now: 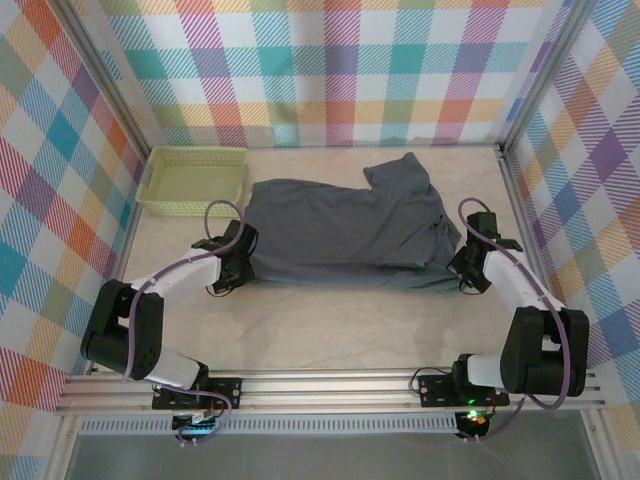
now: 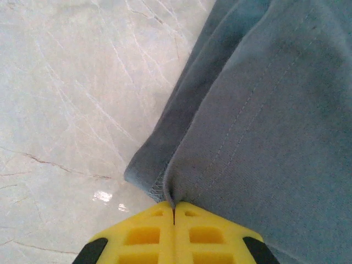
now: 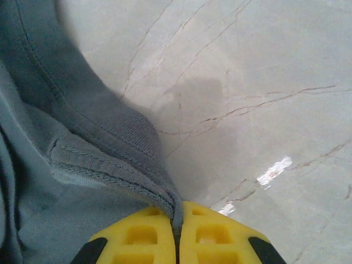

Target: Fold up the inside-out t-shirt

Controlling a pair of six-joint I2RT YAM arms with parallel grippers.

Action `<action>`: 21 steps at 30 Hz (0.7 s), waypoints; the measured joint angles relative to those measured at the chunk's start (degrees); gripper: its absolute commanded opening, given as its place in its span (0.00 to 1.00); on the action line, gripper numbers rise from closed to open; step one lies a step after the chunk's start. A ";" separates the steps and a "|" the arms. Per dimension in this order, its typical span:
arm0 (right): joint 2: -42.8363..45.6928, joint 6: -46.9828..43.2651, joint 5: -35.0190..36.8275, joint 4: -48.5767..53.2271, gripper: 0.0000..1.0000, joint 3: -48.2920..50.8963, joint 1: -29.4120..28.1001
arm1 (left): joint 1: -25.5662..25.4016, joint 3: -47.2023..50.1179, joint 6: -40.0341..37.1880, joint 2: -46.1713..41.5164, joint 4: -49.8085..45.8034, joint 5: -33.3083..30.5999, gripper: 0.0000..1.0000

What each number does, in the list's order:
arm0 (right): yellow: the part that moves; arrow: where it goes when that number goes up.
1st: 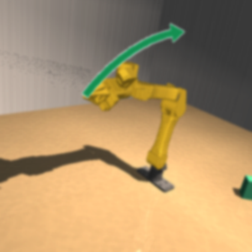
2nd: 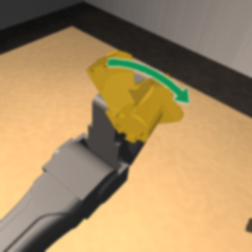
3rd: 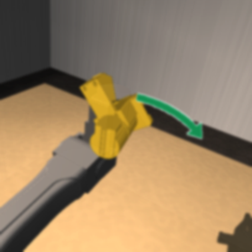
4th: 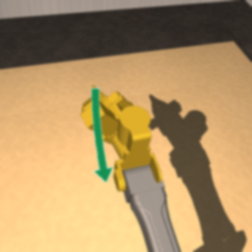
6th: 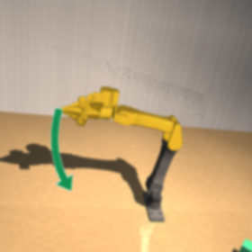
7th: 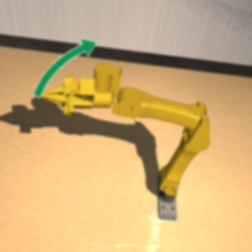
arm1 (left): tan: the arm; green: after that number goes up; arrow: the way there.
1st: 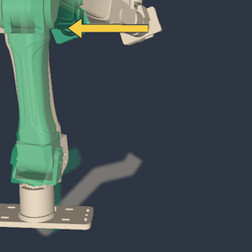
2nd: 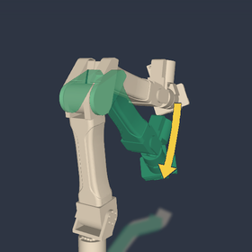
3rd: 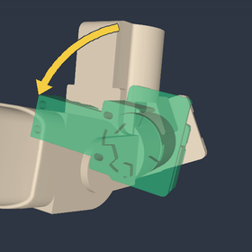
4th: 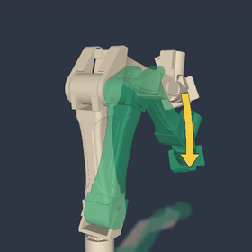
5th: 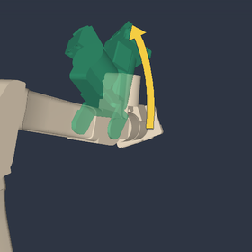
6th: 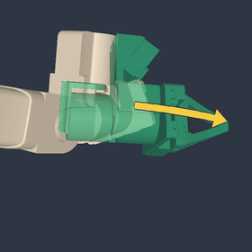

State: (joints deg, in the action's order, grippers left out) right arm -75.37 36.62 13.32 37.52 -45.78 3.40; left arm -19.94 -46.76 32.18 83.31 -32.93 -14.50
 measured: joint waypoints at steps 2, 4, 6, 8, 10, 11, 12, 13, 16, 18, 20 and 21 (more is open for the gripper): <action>0.00 0.00 1.25 0.74 0.02 -1.18 0.00 | 0.00 0.02 -0.13 -0.87 -0.15 -0.52 0.00; 0.00 0.00 2.23 1.33 0.02 -2.45 0.00 | 0.00 0.04 -0.15 -1.92 -0.39 -1.46 0.00; 0.13 0.00 2.97 1.36 0.03 -3.32 0.00 | 0.13 0.33 -0.13 -3.02 -0.81 -2.40 0.00; 0.55 0.00 3.41 1.46 0.04 -3.41 0.00 | 0.44 0.94 -0.11 -3.91 -1.22 -2.78 0.00; 1.01 0.00 3.45 1.86 0.05 -3.41 0.00 | 0.76 1.53 -0.13 -4.22 -1.62 -2.71 0.00; 1.22 0.00 3.43 1.95 0.06 -3.34 0.00 | 0.83 1.60 -0.13 -4.17 -1.75 -2.64 0.00; 1.51 0.00 3.41 1.97 0.07 -3.10 0.00 | 0.87 1.57 -0.13 -4.04 -1.86 -2.38 0.00; 1.92 0.00 3.34 1.99 0.09 -2.67 0.00 | 0.92 1.57 -0.13 -3.85 -1.86 -2.01 0.02; 2.84 0.00 2.43 1.97 0.12 -0.92 0.02 | 0.96 1.57 -0.22 -2.45 -1.92 0.04 0.09; 3.19 0.00 1.68 1.99 0.13 0.48 0.02 | 0.96 1.57 -0.13 -1.64 -2.56 1.38 0.09; 3.52 0.00 1.55 2.03 0.14 1.70 0.00 | 0.96 1.57 -0.07 -1.60 -3.37 1.86 0.05; 3.89 -0.02 1.60 2.10 0.14 2.29 0.02 | 0.98 1.57 0.07 -1.66 -3.52 1.86 0.01</action>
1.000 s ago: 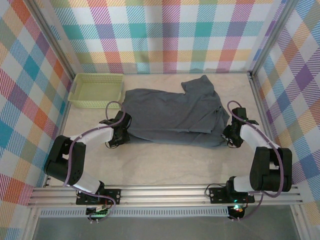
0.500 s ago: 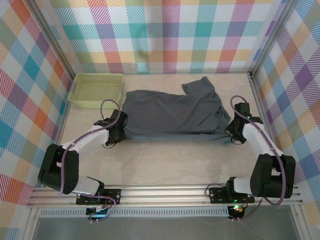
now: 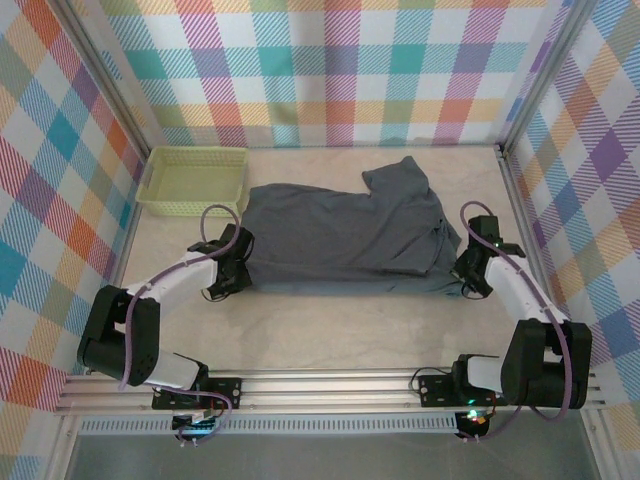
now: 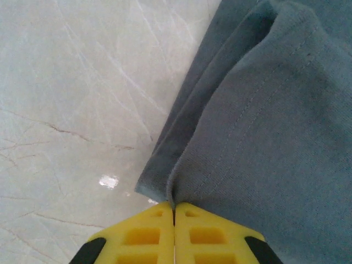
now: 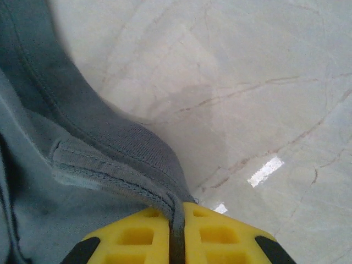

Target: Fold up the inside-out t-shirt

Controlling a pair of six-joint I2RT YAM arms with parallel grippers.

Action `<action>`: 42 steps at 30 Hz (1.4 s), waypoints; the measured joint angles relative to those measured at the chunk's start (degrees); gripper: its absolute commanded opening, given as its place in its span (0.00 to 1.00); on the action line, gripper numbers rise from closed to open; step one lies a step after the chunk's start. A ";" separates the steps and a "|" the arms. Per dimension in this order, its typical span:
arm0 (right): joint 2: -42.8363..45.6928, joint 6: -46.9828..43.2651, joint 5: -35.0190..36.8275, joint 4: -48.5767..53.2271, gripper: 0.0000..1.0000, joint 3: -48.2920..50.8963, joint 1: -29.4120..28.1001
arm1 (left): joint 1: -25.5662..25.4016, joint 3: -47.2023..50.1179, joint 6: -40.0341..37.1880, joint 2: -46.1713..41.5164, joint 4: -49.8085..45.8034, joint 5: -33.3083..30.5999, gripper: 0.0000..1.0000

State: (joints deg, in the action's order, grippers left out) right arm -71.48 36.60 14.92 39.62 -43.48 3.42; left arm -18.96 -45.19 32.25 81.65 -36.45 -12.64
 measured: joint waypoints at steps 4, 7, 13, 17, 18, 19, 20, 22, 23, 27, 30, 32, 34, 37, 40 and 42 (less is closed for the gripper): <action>2.32 -0.09 0.13 0.79 0.16 0.55 0.00 | 0.44 0.00 0.26 -0.09 -1.25 -0.37 0.00; 4.20 -0.22 0.48 1.46 0.16 0.50 0.00 | 1.14 -0.09 0.87 -0.66 -2.25 -0.87 0.00; 8.13 -1.36 1.95 3.61 0.17 -1.22 -0.02 | 1.53 -0.76 2.56 -7.87 -4.33 -3.61 0.00; 9.03 -1.49 1.66 3.78 0.17 -1.18 -0.02 | 1.62 -1.36 3.30 -8.96 -4.66 -4.74 0.00; 9.03 -1.49 1.49 3.74 0.17 -0.92 0.00 | 1.73 -1.25 3.54 -8.44 -4.79 -4.76 0.00; 9.03 -1.46 1.29 3.74 0.18 -0.63 -0.02 | 1.90 -1.07 3.78 -7.96 -4.83 -4.68 0.00; 9.03 -1.49 1.05 3.74 0.22 -0.11 -0.02 | 2.23 -0.74 4.04 -7.21 -4.83 -4.50 0.00; 9.03 -1.53 0.85 3.85 0.30 0.72 0.00 | 2.80 -0.24 4.35 -5.70 -4.92 -4.26 0.00; 9.03 -1.49 0.94 4.02 0.35 0.98 0.00 | 3.17 -0.15 4.39 -4.79 -5.16 -4.09 0.02; 10.03 -1.55 0.96 4.59 0.56 1.07 0.04 | 4.13 -0.15 4.57 -2.51 -5.51 -4.00 0.30; 12.17 -1.95 0.72 5.49 0.62 0.83 0.07 | 4.15 -0.28 4.74 -2.75 -5.73 -4.04 0.37; 12.72 -2.58 -0.17 5.75 0.63 -0.09 0.07 | 4.15 -0.83 4.50 -3.41 -6.60 -4.31 0.39; 12.48 -3.30 -2.29 5.38 0.64 -1.53 0.11 | 4.15 -2.25 4.17 -4.79 -7.63 -4.61 0.42; 10.84 -4.42 -7.02 3.21 0.64 -2.43 -0.63 | 3.48 -4.55 3.50 -6.82 -7.15 -4.04 0.43; 6.60 -4.61 -10.80 1.07 0.64 -3.23 -4.39 | 1.70 -6.67 2.64 -6.27 -5.75 -2.01 0.43; 2.75 -4.50 -13.09 -0.55 0.63 -4.09 -7.37 | -0.26 -7.78 2.36 -3.87 -3.87 -0.07 0.43</action>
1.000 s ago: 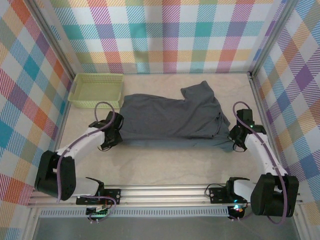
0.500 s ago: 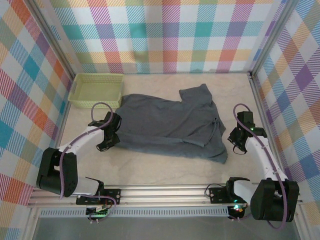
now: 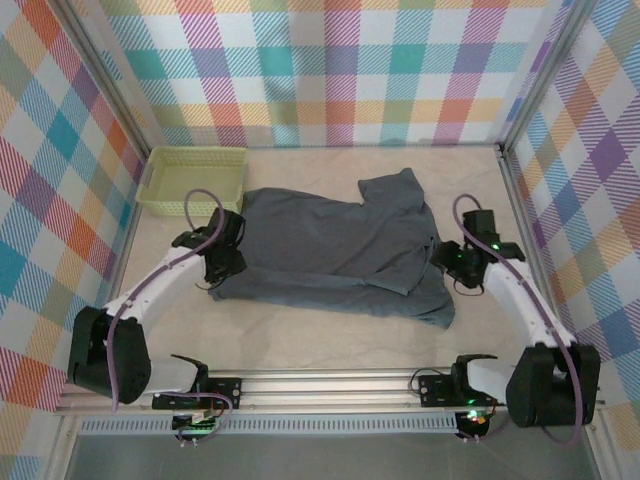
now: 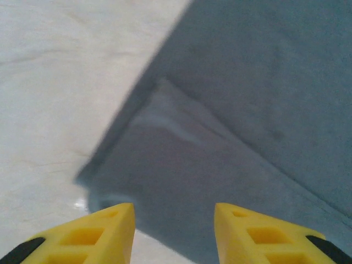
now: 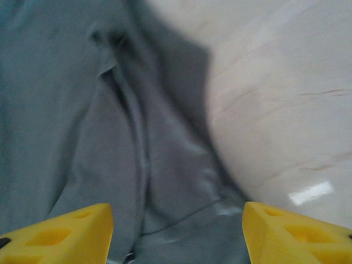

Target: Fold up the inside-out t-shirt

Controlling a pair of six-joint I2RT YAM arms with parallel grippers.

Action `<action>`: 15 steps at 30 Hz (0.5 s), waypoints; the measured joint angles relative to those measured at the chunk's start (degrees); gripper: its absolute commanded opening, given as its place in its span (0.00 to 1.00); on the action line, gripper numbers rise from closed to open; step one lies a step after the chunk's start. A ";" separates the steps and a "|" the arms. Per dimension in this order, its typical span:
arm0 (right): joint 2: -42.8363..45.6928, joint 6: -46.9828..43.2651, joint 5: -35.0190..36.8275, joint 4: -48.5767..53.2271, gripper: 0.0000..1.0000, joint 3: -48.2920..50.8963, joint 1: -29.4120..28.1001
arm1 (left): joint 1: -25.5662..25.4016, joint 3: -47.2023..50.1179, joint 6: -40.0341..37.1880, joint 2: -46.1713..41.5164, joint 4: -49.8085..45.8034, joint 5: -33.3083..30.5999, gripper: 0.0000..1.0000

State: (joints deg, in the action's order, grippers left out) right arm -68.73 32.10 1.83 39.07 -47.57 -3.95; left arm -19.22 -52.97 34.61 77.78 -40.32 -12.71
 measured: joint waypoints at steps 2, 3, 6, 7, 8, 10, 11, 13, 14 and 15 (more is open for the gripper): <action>-3.80 0.31 -2.62 -2.05 0.62 -0.28 -1.79 | -1.29 -0.59 -0.24 3.89 2.36 2.49 0.43; -5.88 0.68 -3.89 -3.08 0.62 -0.26 -2.08 | -1.68 -0.63 -0.37 6.38 3.65 3.76 0.43; -11.30 2.23 -6.91 -6.16 0.60 0.35 -2.10 | -1.92 -0.63 -0.39 12.79 5.60 5.81 0.44; -12.70 2.86 -7.52 -7.06 0.59 0.79 -2.10 | -1.92 -0.57 -0.39 14.47 6.12 6.14 0.45; -14.01 3.48 -7.96 -7.82 0.59 1.27 -2.10 | -1.92 -0.42 -0.37 15.43 6.54 6.29 0.45; -16.50 4.72 -7.91 -8.57 0.58 2.14 -2.08 | -2.10 0.59 -0.02 16.22 7.69 6.69 0.48; -17.62 5.25 -7.93 -8.87 0.57 2.49 -1.73 | -2.16 0.98 0.17 16.02 8.15 6.69 0.50; -18.60 6.49 -8.90 -9.57 0.57 2.73 0.11 | -2.84 2.25 0.85 15.02 9.64 6.58 0.53; -18.53 7.02 -9.11 -10.21 0.57 2.73 1.46 | -3.50 3.13 1.40 14.34 10.40 6.25 0.54; -18.62 7.67 -9.22 -10.82 0.57 2.73 3.02 | -4.50 4.11 2.16 13.51 10.99 5.95 0.55</action>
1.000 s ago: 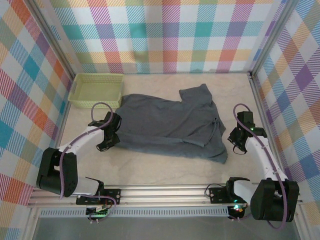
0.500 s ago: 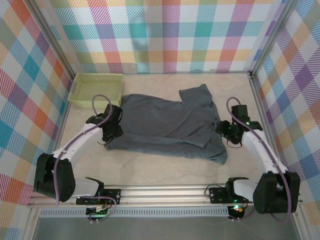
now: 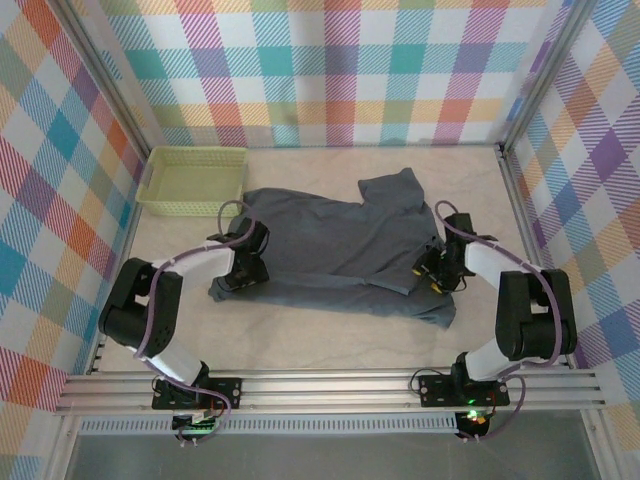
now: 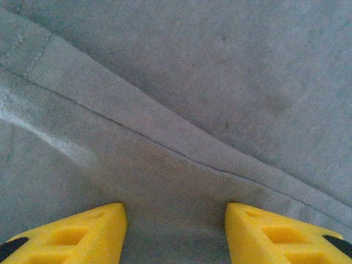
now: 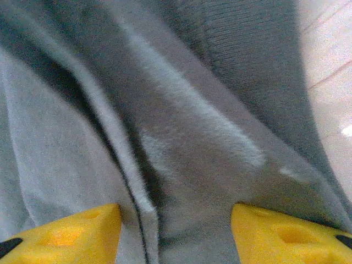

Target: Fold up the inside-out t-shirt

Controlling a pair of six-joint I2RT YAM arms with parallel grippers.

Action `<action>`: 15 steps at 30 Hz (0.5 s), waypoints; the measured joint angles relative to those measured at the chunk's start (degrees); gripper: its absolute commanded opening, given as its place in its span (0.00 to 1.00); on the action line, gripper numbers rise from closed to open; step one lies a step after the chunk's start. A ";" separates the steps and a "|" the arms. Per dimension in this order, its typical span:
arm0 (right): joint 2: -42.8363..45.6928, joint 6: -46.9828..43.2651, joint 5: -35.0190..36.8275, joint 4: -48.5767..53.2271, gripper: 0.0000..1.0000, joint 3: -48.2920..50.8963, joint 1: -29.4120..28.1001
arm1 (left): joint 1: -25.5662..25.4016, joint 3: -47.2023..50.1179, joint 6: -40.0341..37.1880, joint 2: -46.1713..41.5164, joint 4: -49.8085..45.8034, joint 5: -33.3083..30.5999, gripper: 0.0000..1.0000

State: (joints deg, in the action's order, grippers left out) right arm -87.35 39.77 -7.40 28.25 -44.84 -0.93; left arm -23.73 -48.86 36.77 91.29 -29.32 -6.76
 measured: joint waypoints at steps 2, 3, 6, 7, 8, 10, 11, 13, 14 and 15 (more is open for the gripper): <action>-0.13 0.79 0.24 -0.87 0.57 0.00 2.75 | -2.84 1.90 1.73 -1.70 1.01 -0.46 0.56; -0.26 1.18 0.57 -1.07 0.57 -0.17 3.96 | -4.83 2.93 2.99 -2.64 1.36 -0.79 0.57; -1.03 1.79 2.03 -1.05 0.58 -1.27 6.58 | -10.73 5.31 7.10 -4.98 2.25 -1.49 0.57; -1.09 1.81 2.80 -0.98 0.58 -1.60 7.17 | -12.39 5.88 8.35 -5.62 2.54 -1.53 0.58; -1.09 1.79 4.04 -0.68 0.58 -1.99 7.78 | -14.32 6.43 9.84 -6.29 2.73 -1.68 0.58; -0.98 1.33 6.21 0.37 0.59 -2.93 8.15 | -17.38 6.82 12.07 -7.06 2.64 -1.62 0.60; -0.66 0.94 7.19 1.18 0.59 -3.56 8.09 | -18.60 6.84 13.05 -7.32 2.54 -1.42 0.61; 0.92 -0.28 8.72 3.15 0.60 -4.92 7.10 | -19.54 6.84 14.10 -8.09 2.23 -1.14 0.62; 2.19 -1.11 9.42 4.31 0.60 -5.62 5.88 | -19.30 6.84 14.34 -8.72 1.84 -1.03 0.62; 3.78 -1.88 9.92 5.53 0.60 -6.34 4.11 | -18.38 6.82 14.45 -9.60 1.18 -1.03 0.62</action>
State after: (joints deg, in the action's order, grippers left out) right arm -83.57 37.89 2.52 33.78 -51.18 3.18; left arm -42.11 -42.04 51.22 81.69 -28.14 -7.79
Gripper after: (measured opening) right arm 0.601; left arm 0.620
